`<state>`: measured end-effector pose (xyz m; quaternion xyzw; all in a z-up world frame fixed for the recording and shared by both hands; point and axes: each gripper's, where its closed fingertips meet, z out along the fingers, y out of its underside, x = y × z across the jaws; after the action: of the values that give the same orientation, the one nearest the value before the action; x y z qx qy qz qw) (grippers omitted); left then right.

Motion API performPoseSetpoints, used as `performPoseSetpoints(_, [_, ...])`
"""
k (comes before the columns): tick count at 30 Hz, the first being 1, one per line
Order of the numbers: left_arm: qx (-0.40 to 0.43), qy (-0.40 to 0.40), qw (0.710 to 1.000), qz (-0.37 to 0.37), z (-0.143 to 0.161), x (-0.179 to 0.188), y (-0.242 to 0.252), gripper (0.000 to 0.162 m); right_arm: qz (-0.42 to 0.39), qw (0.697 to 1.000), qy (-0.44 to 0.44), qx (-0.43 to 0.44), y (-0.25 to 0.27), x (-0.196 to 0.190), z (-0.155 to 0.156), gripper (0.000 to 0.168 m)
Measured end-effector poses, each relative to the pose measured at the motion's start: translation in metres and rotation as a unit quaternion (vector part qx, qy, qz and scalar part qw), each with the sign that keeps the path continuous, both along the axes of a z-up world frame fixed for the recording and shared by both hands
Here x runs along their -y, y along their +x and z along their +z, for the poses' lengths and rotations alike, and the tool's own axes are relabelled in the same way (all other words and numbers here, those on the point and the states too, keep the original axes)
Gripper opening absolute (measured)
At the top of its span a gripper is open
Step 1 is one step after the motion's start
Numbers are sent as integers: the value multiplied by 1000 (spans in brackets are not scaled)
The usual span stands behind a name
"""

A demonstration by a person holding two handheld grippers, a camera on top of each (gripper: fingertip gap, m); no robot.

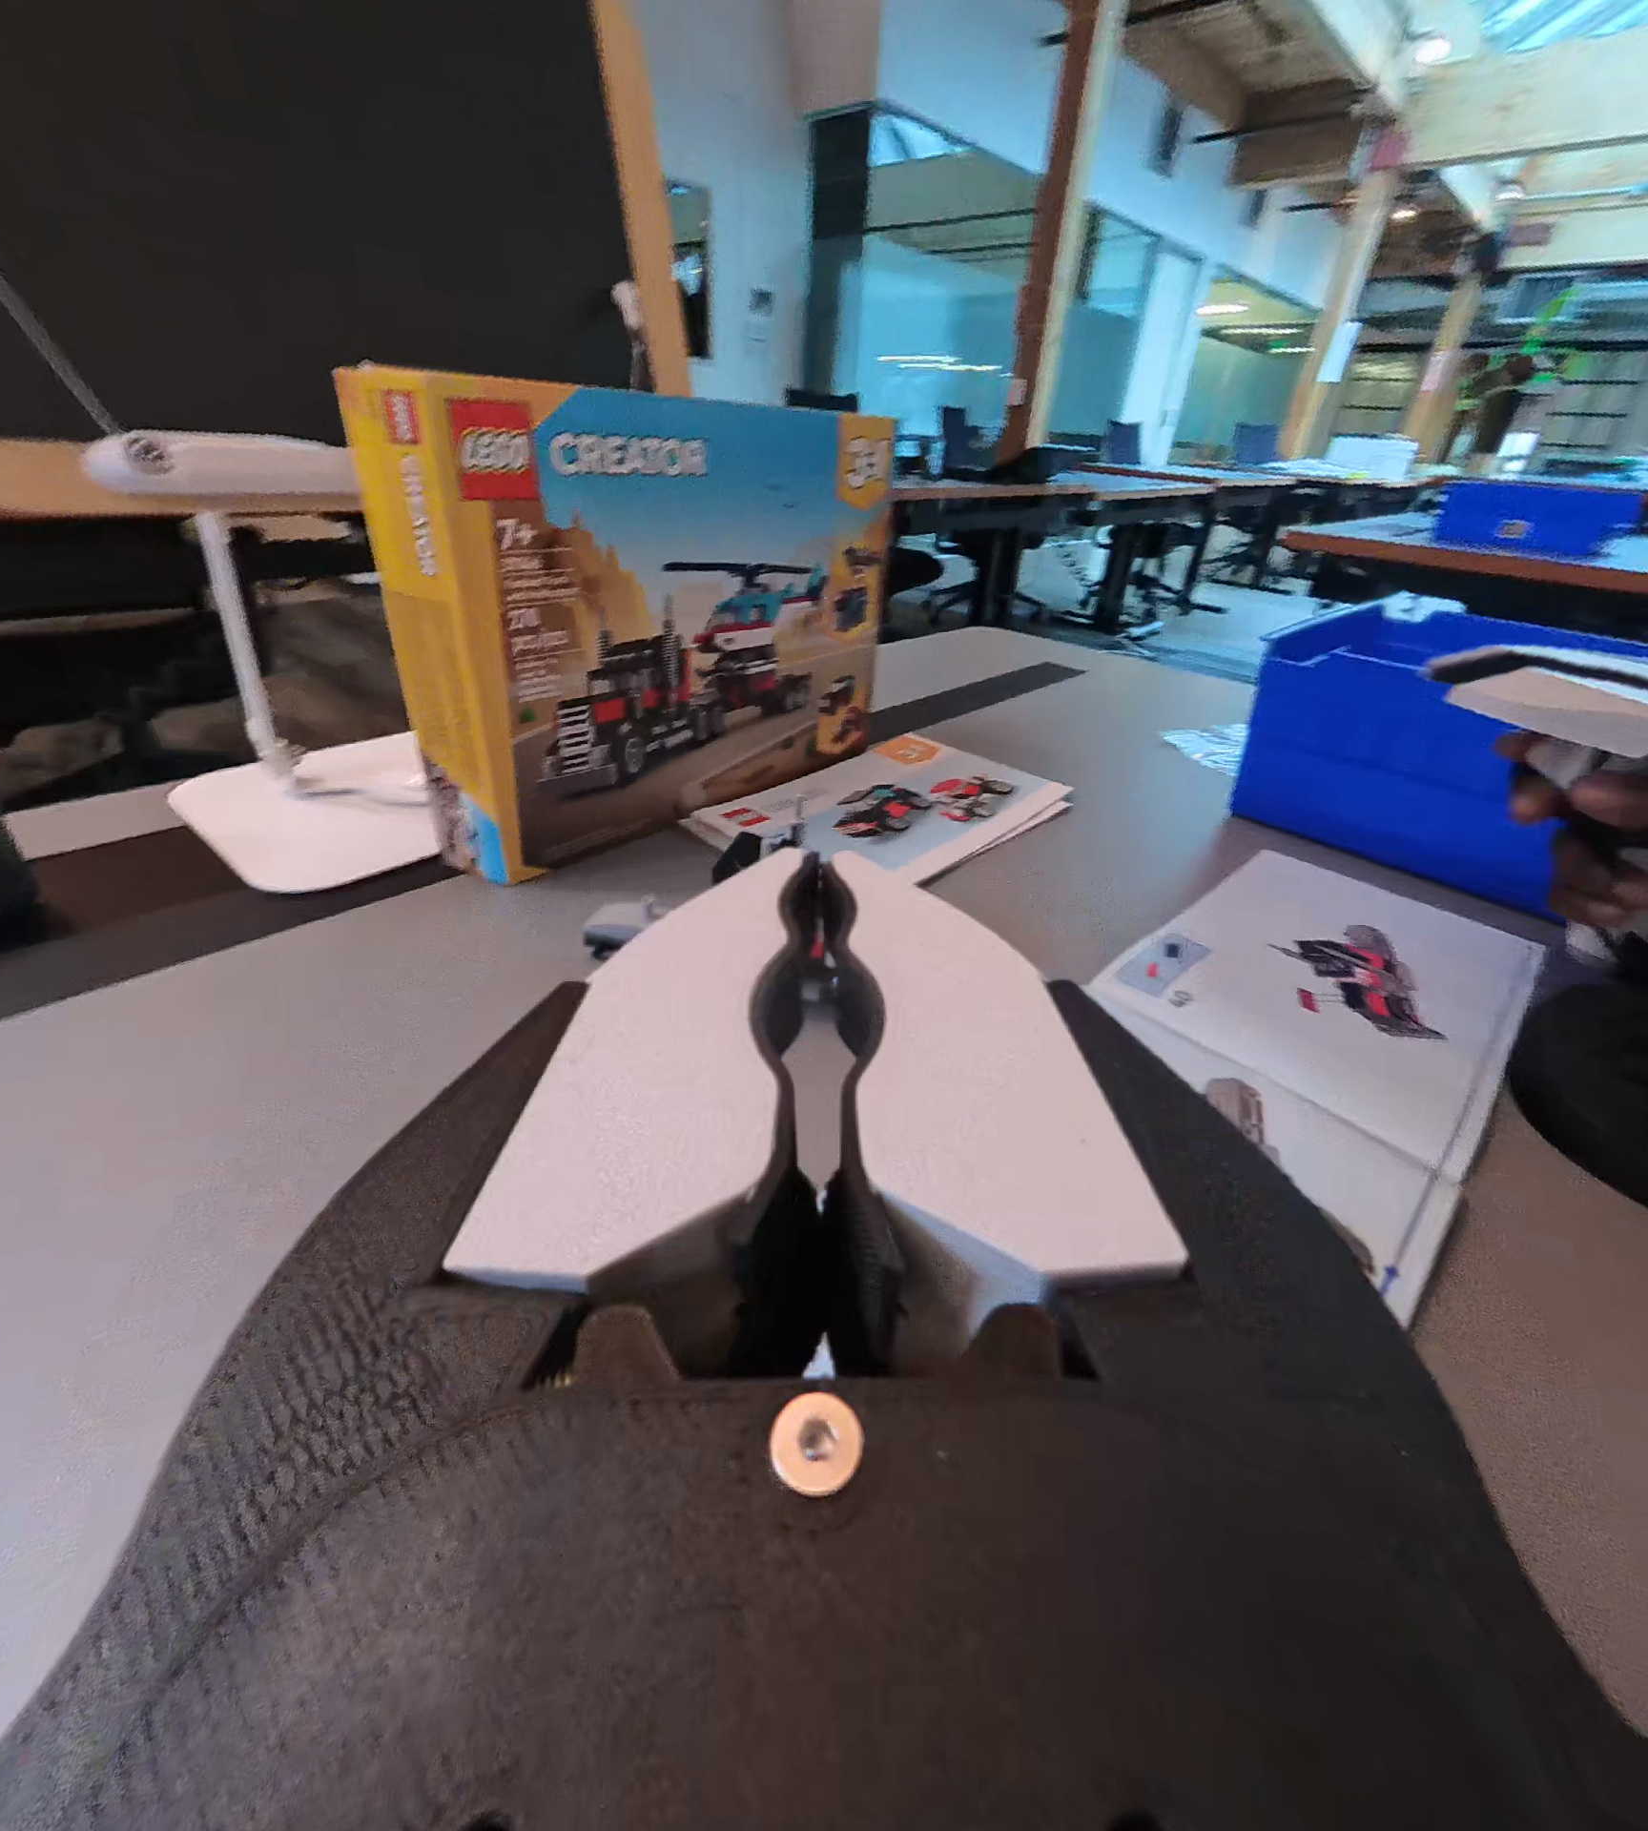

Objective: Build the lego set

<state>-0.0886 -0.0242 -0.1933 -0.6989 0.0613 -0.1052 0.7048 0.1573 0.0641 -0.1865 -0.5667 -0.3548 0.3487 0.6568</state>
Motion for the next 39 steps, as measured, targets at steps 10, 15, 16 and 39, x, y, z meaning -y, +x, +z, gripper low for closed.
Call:
performPoseSetpoints(10, [21,-3,999,30,-3,-6,-9,79,28,998,57,-6,-3,15,9,1])
performPoseSetpoints(15, [4,5,1000,-26,-2,2,5,0,18,999,30,-17,-5,8,8,42])
performPoseSetpoints(16, [-1,-5,999,-35,-4,1,9,0,11,999,33,-26,-4,7,11,57])
performPoseSetpoints(39, [-4,8,1000,27,-9,1,-13,14,-49,951,-163,257,245,2,42,26])
